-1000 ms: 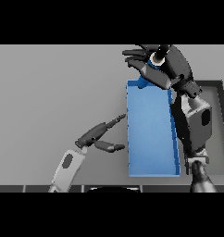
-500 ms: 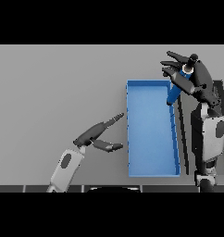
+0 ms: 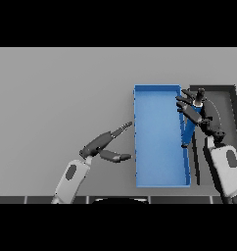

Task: Pick up the blue pipe and place it into the blue bin.

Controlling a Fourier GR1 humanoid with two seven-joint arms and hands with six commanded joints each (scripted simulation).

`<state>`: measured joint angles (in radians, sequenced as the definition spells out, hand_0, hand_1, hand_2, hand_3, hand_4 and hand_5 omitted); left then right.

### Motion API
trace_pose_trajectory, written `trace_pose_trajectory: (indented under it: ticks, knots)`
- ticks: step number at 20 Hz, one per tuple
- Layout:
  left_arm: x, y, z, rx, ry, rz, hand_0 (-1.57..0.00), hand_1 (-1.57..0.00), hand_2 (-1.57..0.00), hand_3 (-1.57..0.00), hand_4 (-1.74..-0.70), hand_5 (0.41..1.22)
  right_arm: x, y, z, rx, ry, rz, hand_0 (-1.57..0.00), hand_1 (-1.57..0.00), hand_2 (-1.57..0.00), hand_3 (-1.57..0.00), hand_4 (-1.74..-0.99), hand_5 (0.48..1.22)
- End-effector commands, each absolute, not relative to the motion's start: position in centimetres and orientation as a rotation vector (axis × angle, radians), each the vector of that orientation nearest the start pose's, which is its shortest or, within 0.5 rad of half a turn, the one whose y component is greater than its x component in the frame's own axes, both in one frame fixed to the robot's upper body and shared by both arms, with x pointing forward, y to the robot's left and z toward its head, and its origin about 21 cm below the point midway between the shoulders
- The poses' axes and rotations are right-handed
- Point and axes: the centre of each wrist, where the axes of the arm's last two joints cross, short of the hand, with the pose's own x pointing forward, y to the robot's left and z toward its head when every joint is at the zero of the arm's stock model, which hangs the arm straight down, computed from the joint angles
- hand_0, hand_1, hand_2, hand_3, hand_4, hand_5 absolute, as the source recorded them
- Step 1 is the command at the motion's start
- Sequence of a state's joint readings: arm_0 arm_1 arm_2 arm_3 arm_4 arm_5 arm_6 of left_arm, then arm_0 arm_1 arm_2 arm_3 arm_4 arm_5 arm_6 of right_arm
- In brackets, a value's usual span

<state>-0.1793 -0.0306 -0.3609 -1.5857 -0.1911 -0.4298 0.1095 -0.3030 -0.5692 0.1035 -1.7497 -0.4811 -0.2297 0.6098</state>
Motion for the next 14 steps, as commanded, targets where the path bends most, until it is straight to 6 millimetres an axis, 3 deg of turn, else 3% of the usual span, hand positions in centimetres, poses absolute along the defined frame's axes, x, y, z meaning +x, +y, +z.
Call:
trace_pose_trajectory:
  ticks: [1,2,6,7,8,10,11,14]
  knots:
    - [26.2,11.4,4.3,-0.442,-1.546,-0.876,0.00,0.00,0.00,0.00,-0.89,0.422,28.9,-27.5,15.4,-0.033,-1.318,0.073,-1.57,-1.57,-1.57,-1.52,-1.741,1.221]
    - [26.2,11.6,4.3,-0.440,-1.548,-0.873,0.00,0.00,0.00,0.00,-0.89,0.420,28.7,-27.5,15.0,-0.053,-1.290,0.066,-1.57,-1.57,-1.57,-1.26,-1.741,1.221]
    - [26.2,11.6,4.8,-0.434,-1.561,-0.880,0.00,0.00,0.00,0.00,-0.88,0.421,28.4,-26.6,13.8,-0.159,-1.251,0.074,-1.57,-1.55,-1.57,-0.85,-1.741,1.221]
    - [26.2,11.5,4.7,-0.433,-1.549,-0.885,0.00,0.00,0.00,0.00,-0.88,0.421,28.6,-26.4,13.3,-0.170,-1.258,0.078,-1.46,-1.34,-1.34,-0.79,-1.678,1.221]
    - [26.1,11.5,4.5,-0.432,-1.551,-0.879,0.00,0.00,0.00,0.00,-0.88,0.422,28.8,-26.2,13.2,-0.187,-1.237,0.088,-1.17,-1.07,-1.07,-0.63,-1.592,1.221]
    - [26.3,11.7,4.7,-0.419,-1.551,-0.885,0.00,0.00,0.00,0.00,-0.88,0.425,29.0,-26.2,12.6,-0.212,-1.196,0.110,-0.75,-0.68,-0.68,-0.40,-1.413,1.221]
    - [26.3,11.5,4.8,-0.420,-1.549,-0.884,0.00,0.00,0.00,0.00,-0.88,0.427,29.1,-26.0,12.5,-0.215,-1.174,0.164,-0.60,-0.55,-0.55,-0.32,-1.337,1.221]
    - [26.0,11.7,4.6,-0.429,-1.550,-0.882,0.00,0.00,0.00,0.00,-0.88,0.429,29.1,-26.6,11.4,-0.235,-1.038,0.282,-0.31,-0.28,-0.28,-0.16,-1.175,1.084]
